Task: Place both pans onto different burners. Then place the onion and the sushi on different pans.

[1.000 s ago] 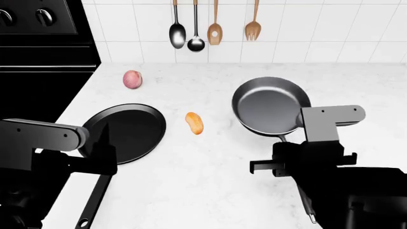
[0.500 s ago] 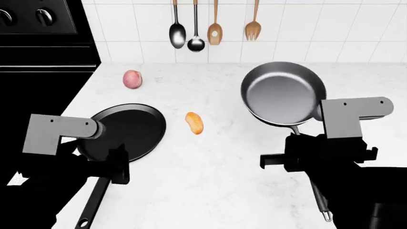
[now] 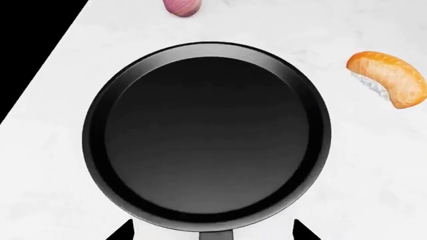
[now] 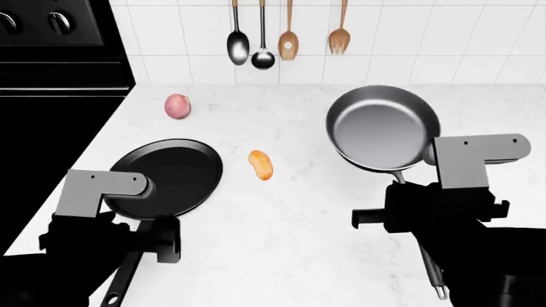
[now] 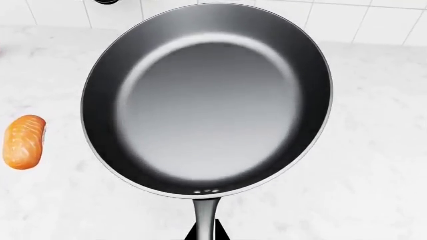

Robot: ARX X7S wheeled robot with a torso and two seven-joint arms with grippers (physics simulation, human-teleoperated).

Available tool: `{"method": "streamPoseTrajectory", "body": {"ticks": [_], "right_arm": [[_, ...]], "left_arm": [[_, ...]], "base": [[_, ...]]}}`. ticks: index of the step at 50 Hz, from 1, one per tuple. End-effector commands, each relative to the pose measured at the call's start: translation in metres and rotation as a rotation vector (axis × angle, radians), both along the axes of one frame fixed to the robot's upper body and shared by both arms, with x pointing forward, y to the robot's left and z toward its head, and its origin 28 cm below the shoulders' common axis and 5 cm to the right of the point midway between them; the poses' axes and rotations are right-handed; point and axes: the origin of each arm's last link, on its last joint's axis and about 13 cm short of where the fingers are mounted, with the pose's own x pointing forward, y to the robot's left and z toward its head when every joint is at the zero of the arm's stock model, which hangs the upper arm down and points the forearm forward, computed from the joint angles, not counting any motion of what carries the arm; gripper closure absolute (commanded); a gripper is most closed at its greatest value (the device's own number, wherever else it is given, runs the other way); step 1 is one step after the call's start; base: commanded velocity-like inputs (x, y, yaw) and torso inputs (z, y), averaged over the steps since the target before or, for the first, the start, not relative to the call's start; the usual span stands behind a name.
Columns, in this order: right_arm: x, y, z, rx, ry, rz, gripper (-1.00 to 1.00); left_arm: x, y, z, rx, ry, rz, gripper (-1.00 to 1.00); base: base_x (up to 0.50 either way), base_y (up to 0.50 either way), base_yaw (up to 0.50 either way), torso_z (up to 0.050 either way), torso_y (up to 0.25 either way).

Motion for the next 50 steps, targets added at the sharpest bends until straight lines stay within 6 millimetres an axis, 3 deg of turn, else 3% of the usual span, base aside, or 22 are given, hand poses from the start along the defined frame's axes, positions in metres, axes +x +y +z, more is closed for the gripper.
{"method": "streamPoseTrajectory", "body": {"ticks": [1,30,31,50], "right_arm": [[0.003,-0.003,0.005,0.001,-0.043,-0.017,1.0],[0.006,-0.002,0.001,0.002,-0.037,-0.016,1.0],[0.006,-0.002,0.001,0.003,-0.037,-0.016,1.0],[0.007,-0.001,0.001,0.008,-0.04,-0.01,1.0]], "left_arm": [[0.002,-0.003,-0.014,-0.008,0.054,0.007,-1.0],[0.003,-0.005,-0.04,-0.048,0.112,0.023,-1.0],[0.002,-0.005,-0.04,-0.047,0.11,0.025,1.0],[0.002,-0.004,-0.027,-0.072,0.034,0.043,1.0]], "base": [[0.0,0.0,0.0,0.0,0.0],[0.0,0.0,0.0,0.0,0.001],[0.0,0.0,0.0,0.0,0.0],[0.0,0.0,0.0,0.0,0.0]]}}
